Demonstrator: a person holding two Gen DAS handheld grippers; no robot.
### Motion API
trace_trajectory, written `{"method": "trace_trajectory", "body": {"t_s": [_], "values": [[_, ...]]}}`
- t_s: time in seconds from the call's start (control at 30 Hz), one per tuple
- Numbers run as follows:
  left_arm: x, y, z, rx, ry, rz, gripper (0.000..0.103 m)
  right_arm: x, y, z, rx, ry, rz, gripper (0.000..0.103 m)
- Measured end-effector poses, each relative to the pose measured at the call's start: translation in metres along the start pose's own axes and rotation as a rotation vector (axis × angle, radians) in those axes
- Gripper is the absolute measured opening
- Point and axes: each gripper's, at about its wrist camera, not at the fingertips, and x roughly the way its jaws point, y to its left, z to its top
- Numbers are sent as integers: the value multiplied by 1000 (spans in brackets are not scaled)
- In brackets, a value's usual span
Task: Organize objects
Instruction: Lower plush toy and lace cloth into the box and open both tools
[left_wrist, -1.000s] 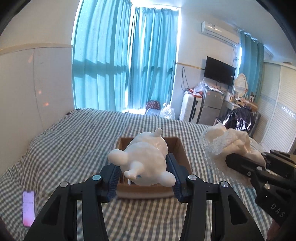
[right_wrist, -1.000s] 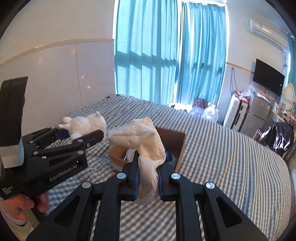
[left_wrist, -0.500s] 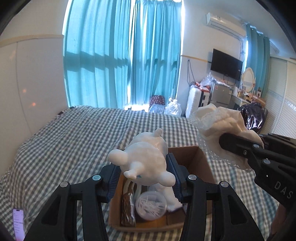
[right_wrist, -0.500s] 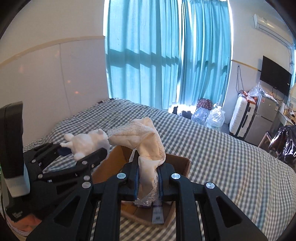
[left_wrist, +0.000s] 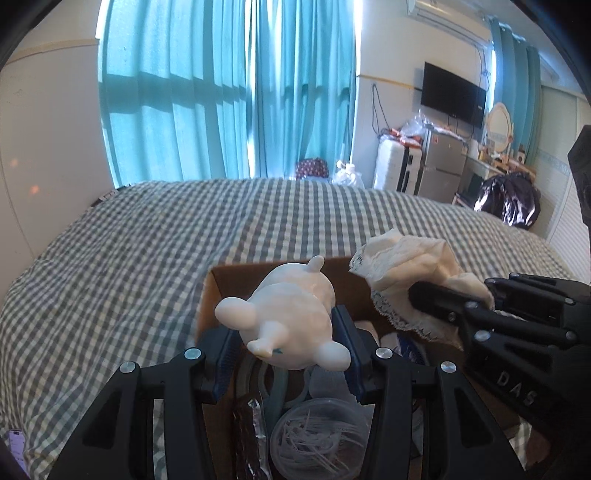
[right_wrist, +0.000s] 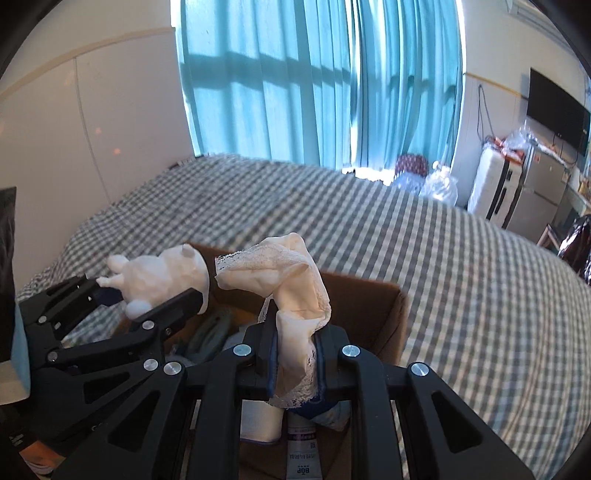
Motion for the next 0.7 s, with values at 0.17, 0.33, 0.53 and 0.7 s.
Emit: {"method": "trace_trajectory", "body": {"t_s": [0.17,0.33,0.53,0.7], "values": [[12,-3,-6,10,37,3,50,7,-7,-11,19,25,-16,15],[11,-2,-10,18,41,5,52,1,-13,-10,47,21,-27,24],[-10,2,-8,-15,12,1,70,-29,-13,-4,78,-22,-45,55],[-49,1,9,-32,-53,12,84,-73,-7,9,86,-78,-75,64]]}}
